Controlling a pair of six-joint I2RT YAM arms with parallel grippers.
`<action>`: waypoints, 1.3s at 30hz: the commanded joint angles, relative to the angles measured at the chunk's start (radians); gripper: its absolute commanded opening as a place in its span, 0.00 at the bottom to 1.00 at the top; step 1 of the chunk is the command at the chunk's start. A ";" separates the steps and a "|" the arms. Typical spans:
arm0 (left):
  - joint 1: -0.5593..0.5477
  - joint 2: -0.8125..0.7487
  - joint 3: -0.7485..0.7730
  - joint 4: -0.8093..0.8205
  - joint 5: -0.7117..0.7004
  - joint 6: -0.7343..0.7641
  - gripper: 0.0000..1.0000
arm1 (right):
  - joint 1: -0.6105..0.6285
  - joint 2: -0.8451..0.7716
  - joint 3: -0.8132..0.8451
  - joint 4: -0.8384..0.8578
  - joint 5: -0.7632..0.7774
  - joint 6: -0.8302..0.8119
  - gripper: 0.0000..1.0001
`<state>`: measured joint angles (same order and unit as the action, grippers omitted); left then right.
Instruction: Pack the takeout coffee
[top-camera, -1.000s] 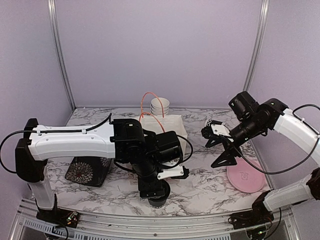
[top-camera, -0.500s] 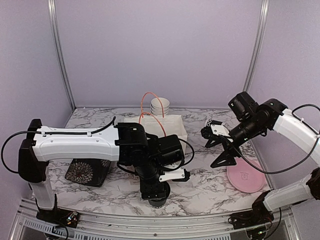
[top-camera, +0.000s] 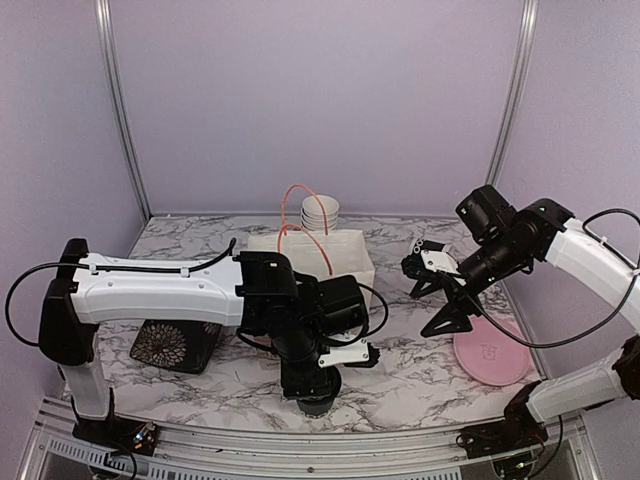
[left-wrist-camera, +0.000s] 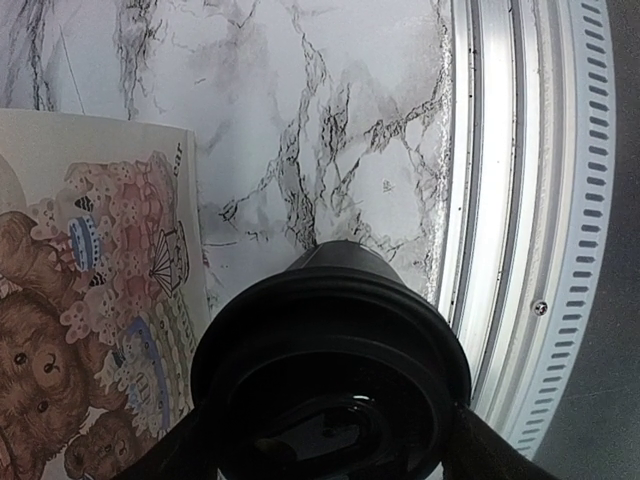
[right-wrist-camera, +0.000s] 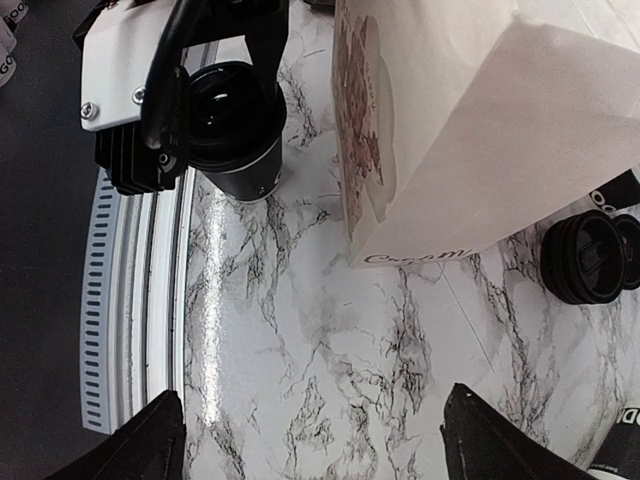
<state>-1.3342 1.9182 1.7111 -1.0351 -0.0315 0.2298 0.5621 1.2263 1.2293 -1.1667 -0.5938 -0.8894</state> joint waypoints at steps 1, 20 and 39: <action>0.003 0.011 -0.028 -0.005 0.025 0.012 0.70 | -0.008 -0.011 0.044 0.009 -0.015 0.015 0.86; -0.040 -0.378 0.200 -0.078 0.265 -0.177 0.65 | 0.011 0.431 0.716 0.129 -0.154 0.218 0.79; -0.052 -0.641 0.453 -0.290 -0.196 -0.245 0.62 | 0.162 0.700 0.963 0.076 0.003 0.295 0.17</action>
<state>-1.3830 1.3037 2.0823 -1.2652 -0.0689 -0.0586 0.7280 1.9503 2.1799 -1.0874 -0.6079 -0.6178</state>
